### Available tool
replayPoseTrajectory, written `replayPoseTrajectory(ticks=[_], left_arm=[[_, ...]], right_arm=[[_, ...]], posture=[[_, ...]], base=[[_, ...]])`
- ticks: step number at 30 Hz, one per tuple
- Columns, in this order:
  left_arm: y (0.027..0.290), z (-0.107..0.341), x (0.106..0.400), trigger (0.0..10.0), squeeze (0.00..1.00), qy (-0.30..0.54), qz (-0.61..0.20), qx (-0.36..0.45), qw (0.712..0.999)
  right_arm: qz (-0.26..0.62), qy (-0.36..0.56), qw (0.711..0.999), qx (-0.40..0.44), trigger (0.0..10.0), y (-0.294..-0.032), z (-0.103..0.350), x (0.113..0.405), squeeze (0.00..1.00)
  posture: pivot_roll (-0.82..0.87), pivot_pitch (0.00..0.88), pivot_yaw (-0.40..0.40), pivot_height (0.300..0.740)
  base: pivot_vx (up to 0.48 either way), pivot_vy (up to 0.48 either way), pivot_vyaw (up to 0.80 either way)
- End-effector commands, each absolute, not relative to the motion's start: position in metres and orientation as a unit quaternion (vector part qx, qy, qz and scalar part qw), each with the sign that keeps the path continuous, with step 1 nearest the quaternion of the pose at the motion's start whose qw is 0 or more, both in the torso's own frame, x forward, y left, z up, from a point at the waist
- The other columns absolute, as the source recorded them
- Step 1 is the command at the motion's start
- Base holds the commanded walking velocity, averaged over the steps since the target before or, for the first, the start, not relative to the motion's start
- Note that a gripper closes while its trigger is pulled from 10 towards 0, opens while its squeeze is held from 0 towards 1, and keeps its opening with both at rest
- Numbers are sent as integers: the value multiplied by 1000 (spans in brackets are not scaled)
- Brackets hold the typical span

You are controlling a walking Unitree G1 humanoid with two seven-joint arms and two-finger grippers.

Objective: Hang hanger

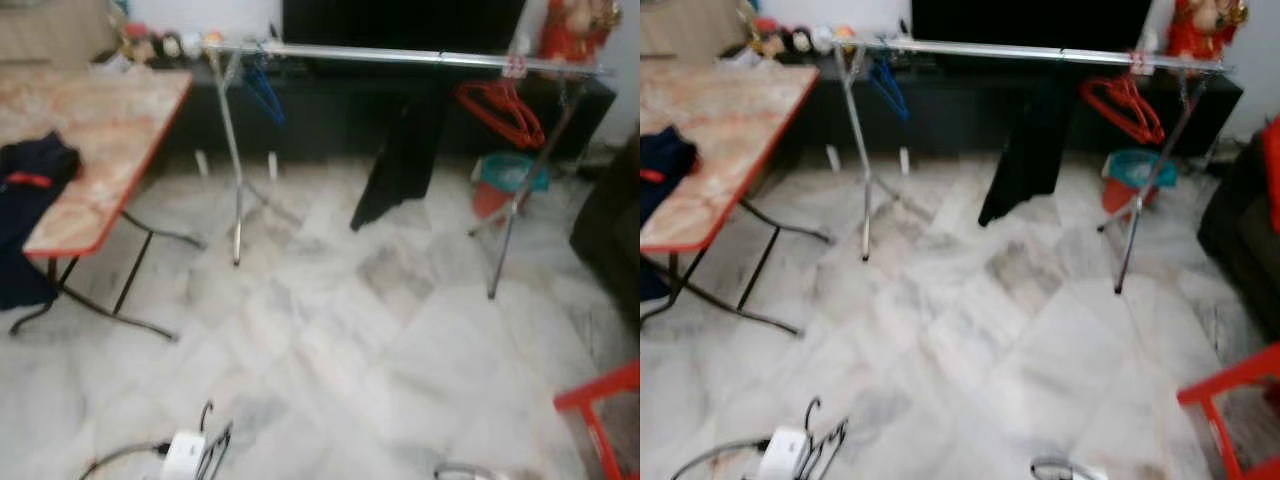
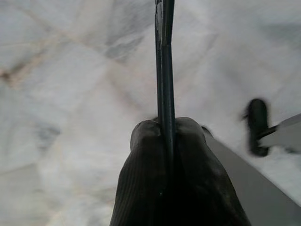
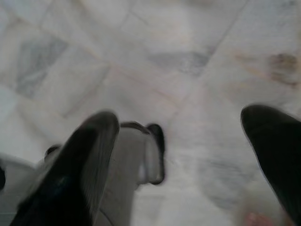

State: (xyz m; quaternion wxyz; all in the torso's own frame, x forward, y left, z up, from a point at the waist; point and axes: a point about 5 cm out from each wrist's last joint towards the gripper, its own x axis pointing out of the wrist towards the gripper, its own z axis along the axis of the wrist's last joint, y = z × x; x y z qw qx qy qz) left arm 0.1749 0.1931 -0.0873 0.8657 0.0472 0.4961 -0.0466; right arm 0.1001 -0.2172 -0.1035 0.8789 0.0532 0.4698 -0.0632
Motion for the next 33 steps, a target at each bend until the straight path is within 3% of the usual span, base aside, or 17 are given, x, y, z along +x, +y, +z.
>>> replayPoseTrajectory(ticks=[1,6,11,33], left_arm=[[207,-88,168,10000,0,507,-31,58,860],[207,-87,170,10000,0,497,-12,36,867],[206,-88,170,10000,0,500,-21,36,865],[205,-91,163,10000,0,513,-40,45,856]], right_arm=[[-58,463,883,56,10000,-212,-103,107,0],[-68,491,867,49,10000,-215,-108,88,0],[-72,488,868,52,10000,-216,-107,89,0],[-65,485,870,62,10000,-208,-108,86,0]], posture=[[-27,0,7,740],[-8,0,-9,740],[-6,0,-10,740],[-66,0,59,740]], base=[[0,0,0],[0,0,0],[0,0,0],[342,0,0]])
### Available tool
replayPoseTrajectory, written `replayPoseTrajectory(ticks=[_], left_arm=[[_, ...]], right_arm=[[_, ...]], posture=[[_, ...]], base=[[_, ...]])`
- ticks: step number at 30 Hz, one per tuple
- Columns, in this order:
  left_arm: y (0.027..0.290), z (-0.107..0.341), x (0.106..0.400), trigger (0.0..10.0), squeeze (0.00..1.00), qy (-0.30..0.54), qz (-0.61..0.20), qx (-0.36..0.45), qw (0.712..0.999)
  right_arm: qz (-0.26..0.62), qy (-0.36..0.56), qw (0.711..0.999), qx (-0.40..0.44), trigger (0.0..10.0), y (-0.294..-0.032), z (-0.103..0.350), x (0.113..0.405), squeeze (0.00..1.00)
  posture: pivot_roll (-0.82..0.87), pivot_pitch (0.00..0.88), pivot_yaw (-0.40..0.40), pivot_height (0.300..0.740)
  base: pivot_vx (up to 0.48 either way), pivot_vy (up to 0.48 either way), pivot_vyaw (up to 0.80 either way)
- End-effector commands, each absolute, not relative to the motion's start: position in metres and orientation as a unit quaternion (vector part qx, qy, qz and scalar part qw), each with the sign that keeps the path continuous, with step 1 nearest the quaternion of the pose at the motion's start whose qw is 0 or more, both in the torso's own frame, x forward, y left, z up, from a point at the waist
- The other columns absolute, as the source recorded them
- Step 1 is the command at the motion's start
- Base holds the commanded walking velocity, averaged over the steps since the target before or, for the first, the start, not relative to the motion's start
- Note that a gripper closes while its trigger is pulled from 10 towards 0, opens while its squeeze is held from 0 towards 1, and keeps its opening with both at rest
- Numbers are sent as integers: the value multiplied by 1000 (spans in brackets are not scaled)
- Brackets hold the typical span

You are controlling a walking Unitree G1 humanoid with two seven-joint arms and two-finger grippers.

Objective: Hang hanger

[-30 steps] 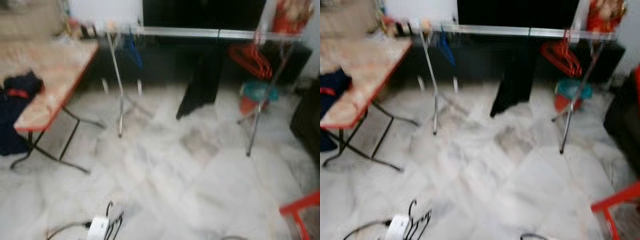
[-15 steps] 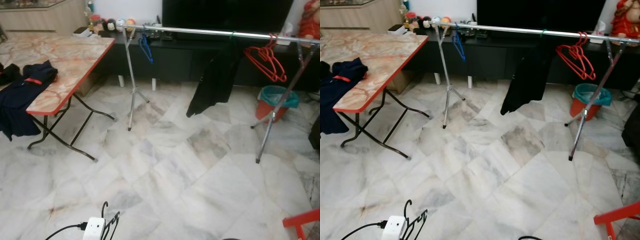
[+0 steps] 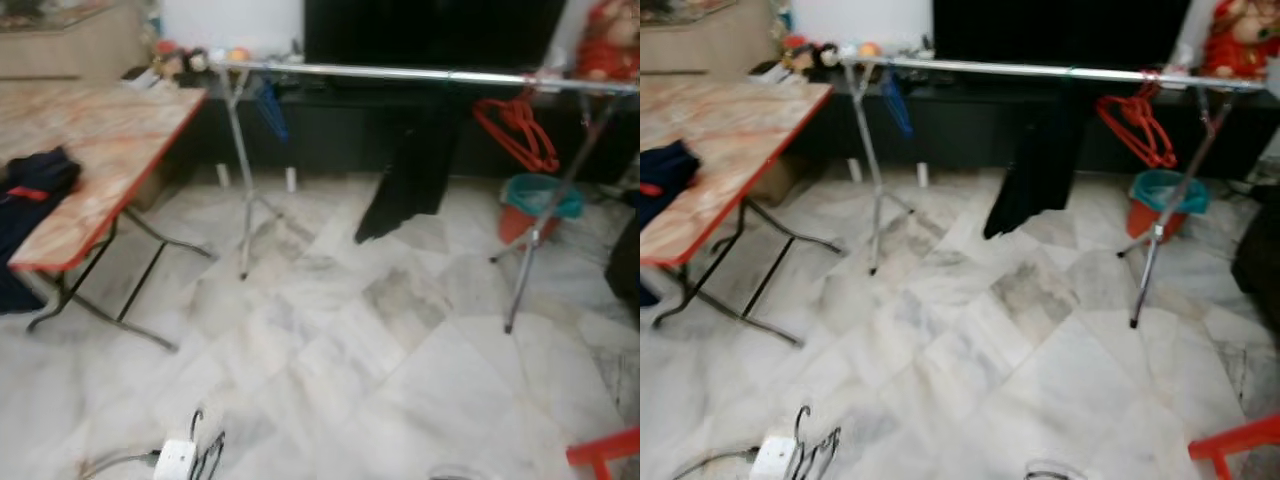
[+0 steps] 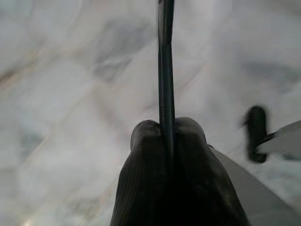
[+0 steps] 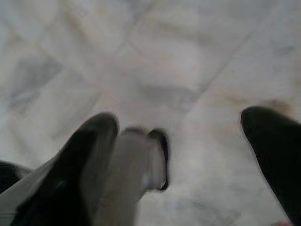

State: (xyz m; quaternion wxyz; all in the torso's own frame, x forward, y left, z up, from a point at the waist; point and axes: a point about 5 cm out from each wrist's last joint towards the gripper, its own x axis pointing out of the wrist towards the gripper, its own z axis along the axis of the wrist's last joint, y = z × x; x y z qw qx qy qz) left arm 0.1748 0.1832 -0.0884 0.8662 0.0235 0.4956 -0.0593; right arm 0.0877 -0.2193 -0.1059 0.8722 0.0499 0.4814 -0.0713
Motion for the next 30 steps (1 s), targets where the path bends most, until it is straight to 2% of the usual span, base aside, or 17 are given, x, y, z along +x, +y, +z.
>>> replayPoseTrajectory(ticks=[1,2,7,16,17,21,22,30], left_arm=[[205,-91,163,10000,0,513,-40,45,856],[203,-92,161,10000,0,516,-51,50,853],[201,-93,159,10000,0,520,-64,58,850],[211,-87,168,10000,0,511,-63,70,854],[218,-85,170,10000,0,506,-54,74,858],[230,-81,171,10000,0,495,-24,65,866],[238,-80,169,10000,0,491,-2,55,870],[243,-79,166,10000,0,474,22,37,880]], right_arm=[[-65,485,870,62,10000,-208,-108,86,0],[-75,482,870,65,10000,-210,-108,83,0],[-90,476,872,70,10000,-213,-108,77,0],[-84,479,870,74,10000,-203,-110,77,0],[-67,489,867,71,10000,-194,-112,78,0],[-19,506,861,48,10000,-183,-113,81,0],[3,510,860,34,10000,-178,-114,84,0],[10,489,872,27,10000,-178,-110,98,0]], posture=[[-66,0,59,740],[-96,0,85,740],[-122,0,118,740],[-91,0,116,740],[-1,0,56,740],[90,0,1,740],[132,0,-61,740],[199,0,-145,740]], base=[[371,0,0],[371,0,0],[374,0,0],[374,0,0],[375,0,0],[375,0,0],[379,0,0],[392,0,0]])
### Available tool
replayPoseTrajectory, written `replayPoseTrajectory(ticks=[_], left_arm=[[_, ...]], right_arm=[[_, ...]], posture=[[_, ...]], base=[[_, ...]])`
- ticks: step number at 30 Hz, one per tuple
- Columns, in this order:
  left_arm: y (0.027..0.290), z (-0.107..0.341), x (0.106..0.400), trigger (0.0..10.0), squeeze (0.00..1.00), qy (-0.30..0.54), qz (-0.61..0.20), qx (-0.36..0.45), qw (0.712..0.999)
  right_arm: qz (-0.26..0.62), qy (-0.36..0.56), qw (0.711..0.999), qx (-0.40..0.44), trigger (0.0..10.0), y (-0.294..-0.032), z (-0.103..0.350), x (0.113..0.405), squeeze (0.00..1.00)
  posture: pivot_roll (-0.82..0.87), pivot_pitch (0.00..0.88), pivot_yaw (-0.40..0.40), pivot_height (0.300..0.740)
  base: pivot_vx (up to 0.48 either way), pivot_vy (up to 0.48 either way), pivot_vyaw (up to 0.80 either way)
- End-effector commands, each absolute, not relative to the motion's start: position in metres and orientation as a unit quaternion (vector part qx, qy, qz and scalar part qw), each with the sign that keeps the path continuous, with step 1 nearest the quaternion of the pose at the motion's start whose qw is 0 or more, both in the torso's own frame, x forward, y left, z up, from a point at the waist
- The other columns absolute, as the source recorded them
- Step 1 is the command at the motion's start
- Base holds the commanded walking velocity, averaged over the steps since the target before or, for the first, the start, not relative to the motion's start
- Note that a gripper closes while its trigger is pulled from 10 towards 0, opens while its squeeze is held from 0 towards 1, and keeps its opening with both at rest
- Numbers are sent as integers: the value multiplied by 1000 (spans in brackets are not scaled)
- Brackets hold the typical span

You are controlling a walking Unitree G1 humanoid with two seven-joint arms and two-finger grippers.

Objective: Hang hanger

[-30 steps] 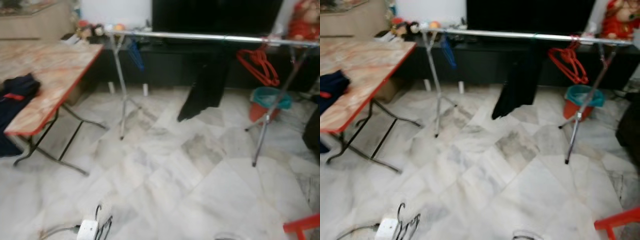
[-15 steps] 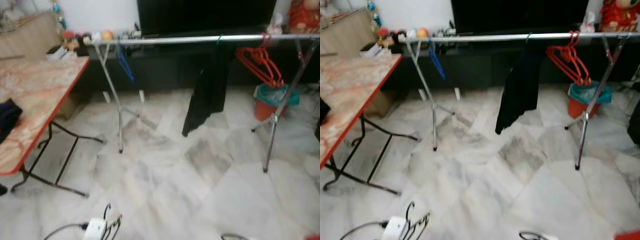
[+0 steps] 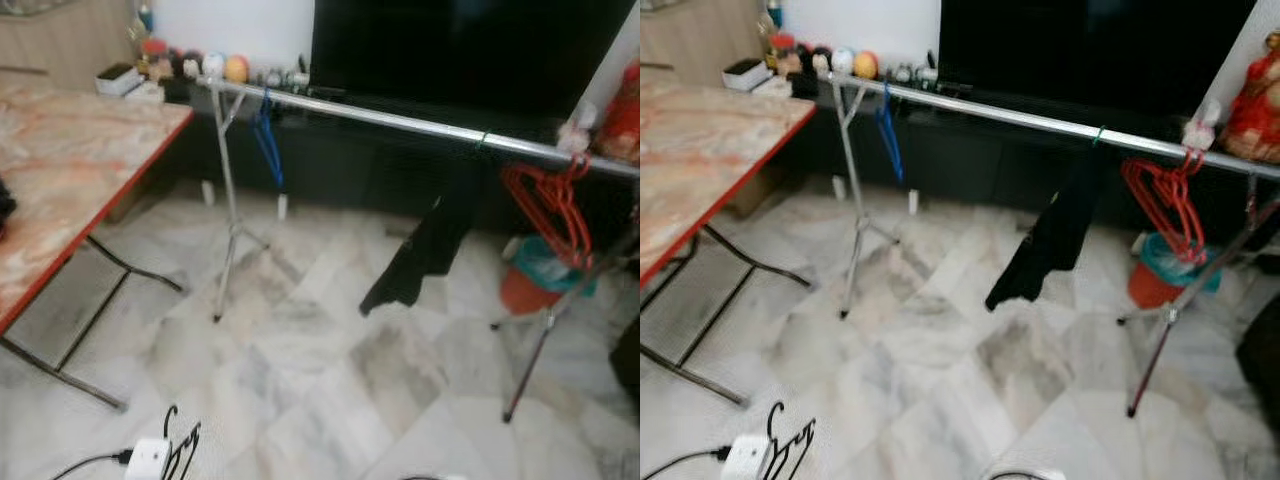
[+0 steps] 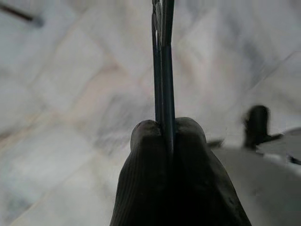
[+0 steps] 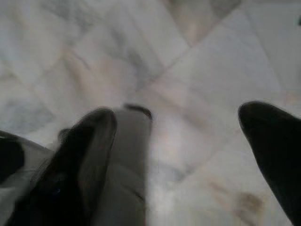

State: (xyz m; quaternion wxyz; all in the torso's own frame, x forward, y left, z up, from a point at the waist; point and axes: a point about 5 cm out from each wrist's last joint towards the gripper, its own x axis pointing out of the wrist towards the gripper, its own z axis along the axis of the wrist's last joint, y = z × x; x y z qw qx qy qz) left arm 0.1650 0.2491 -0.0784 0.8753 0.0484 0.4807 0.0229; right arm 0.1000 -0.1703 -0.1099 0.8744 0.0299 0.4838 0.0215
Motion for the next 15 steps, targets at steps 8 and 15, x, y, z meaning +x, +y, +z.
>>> replayPoseTrajectory(ticks=[8,15], left_arm=[[207,-90,164,10000,0,492,8,8,870],[198,-89,168,10000,0,498,-39,35,866]], right_arm=[[-55,485,873,21,10000,-214,-104,105,0],[-65,489,869,20,10000,-228,-103,100,0]], posture=[[122,0,-76,740],[48,0,0,740]], base=[[398,0,0],[398,0,0]])
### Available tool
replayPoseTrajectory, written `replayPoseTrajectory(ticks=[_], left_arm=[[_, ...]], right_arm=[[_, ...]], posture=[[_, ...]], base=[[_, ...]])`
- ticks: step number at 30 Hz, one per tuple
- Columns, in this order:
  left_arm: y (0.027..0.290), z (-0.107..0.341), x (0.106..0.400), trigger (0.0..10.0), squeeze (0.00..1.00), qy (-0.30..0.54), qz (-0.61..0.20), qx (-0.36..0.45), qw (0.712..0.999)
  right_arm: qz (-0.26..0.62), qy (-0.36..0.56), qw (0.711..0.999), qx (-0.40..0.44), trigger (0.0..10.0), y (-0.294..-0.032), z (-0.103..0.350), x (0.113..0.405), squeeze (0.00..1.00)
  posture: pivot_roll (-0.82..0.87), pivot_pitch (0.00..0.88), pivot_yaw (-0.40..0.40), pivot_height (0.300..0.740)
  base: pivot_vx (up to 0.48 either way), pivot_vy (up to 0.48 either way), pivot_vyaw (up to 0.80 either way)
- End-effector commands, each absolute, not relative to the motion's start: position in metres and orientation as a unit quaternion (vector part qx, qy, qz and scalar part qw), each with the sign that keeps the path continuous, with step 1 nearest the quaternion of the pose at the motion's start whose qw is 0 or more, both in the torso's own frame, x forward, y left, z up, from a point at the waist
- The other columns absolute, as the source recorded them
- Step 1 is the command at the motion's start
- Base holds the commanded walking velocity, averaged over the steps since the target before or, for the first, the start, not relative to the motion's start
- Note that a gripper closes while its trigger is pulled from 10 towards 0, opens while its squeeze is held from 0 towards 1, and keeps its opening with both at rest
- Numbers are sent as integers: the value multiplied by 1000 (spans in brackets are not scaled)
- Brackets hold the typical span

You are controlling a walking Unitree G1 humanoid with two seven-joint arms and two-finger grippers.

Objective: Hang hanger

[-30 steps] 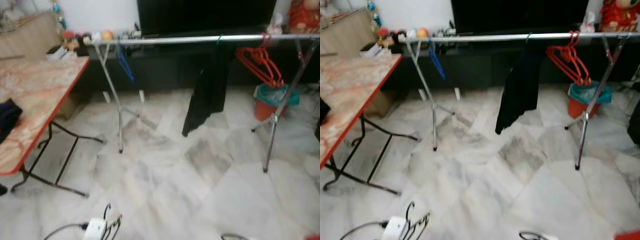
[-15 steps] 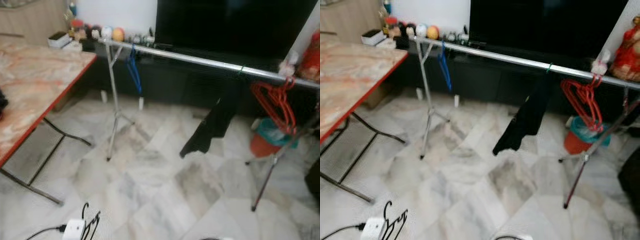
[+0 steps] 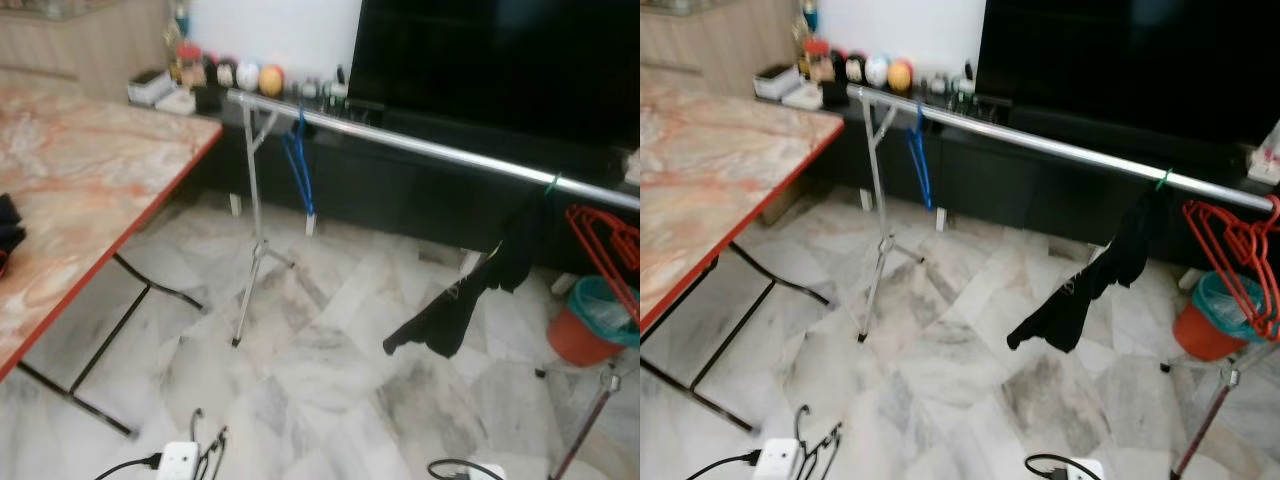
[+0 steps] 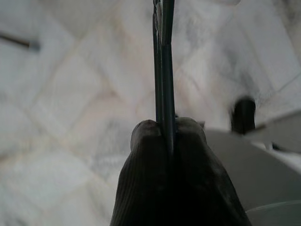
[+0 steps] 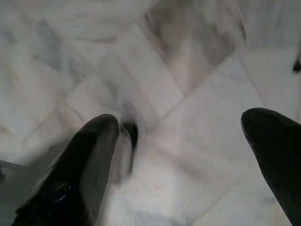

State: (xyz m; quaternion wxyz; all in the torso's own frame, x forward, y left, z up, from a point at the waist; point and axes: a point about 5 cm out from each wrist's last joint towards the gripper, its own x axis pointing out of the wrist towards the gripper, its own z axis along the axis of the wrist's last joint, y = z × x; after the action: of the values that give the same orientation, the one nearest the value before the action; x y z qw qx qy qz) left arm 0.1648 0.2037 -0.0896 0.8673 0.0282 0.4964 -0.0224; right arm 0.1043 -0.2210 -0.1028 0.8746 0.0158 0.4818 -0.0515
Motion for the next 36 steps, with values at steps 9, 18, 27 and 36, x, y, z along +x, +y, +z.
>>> replayPoseTrajectory(ticks=[9,18,27,36], left_arm=[[203,-85,176,10000,0,495,-58,59,865],[213,-78,187,10000,0,482,-46,67,872],[211,-73,197,10000,0,474,-44,66,877],[200,-68,209,10000,0,447,-54,61,891]], right_arm=[[-91,493,864,50,10000,-220,-107,87,0],[-78,487,867,68,10000,-201,-109,96,0],[-83,471,874,84,10000,-198,-106,108,0],[-90,467,876,83,10000,-203,-104,112,0]], posture=[[51,0,37,740],[86,0,26,740],[21,0,57,740],[33,0,33,740]], base=[[397,0,0],[392,0,0],[376,0,-650],[226,0,-531]])
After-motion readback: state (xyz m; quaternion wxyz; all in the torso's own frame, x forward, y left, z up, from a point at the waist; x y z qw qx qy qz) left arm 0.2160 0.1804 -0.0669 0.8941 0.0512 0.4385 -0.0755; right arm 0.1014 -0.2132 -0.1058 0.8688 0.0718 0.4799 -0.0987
